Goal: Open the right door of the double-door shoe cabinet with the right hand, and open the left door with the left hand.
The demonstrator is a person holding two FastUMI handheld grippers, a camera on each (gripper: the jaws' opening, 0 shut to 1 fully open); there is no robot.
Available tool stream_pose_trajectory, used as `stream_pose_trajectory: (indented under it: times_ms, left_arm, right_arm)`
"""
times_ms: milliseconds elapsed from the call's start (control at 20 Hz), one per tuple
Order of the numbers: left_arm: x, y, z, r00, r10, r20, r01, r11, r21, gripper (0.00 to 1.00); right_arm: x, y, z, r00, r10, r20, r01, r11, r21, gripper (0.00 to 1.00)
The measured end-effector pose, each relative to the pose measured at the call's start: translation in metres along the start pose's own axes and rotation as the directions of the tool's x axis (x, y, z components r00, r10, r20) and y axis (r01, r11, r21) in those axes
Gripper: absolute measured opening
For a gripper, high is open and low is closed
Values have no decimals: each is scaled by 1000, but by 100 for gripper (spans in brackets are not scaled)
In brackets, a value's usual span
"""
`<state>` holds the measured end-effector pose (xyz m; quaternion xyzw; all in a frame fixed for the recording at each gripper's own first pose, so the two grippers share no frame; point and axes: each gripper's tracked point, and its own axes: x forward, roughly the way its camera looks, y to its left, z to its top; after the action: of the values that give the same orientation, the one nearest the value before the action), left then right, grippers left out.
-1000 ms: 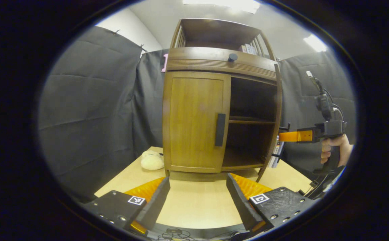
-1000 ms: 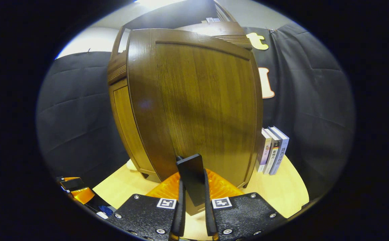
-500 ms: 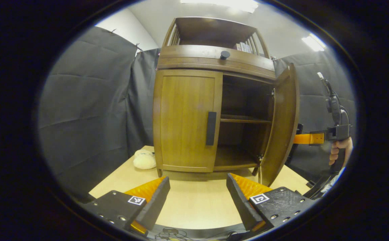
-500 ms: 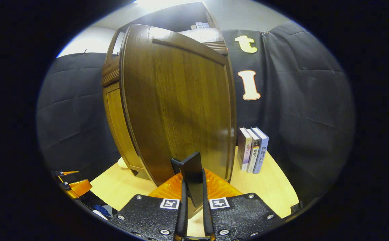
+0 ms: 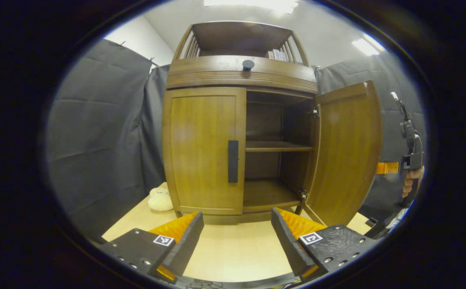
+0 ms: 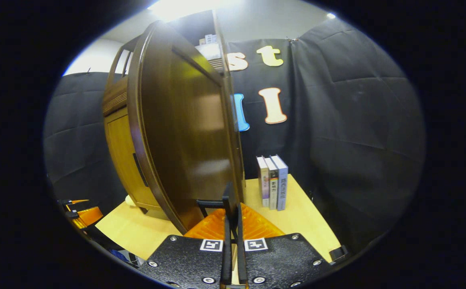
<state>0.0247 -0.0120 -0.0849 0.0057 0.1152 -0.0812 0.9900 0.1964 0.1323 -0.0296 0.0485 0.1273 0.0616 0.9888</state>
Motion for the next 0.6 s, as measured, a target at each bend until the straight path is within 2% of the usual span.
stream_pose_trajectory:
  times_ms: [50,150,250,400,500,600]
  left_arm:
    - [0,-4,1,1000,1,8,-1,1000,-16,97]
    - [1,-12,1,1000,13,-19,-14,999,-39,100]
    - [-3,-10,3,999,49,-13,-50,998,-48,100]
    - [1,-5,6,993,118,18,-117,992,-50,100]
    - [-1,1,5,986,170,3,-169,984,-53,96]
    - [-6,1,5,980,199,3,-199,977,-72,100]
  right_arm:
    - [-2,6,-3,1000,29,-12,-29,1000,6,2]
    - [-9,7,-5,997,66,-39,-67,998,-5,3]
    - [-12,6,-6,993,111,-48,-111,994,-4,3]
    - [-16,28,-4,979,199,-46,-197,980,39,3]
    - [-19,27,-5,970,236,-53,-238,971,-21,3]
    - [-19,15,-10,965,251,-70,-256,964,-74,2]
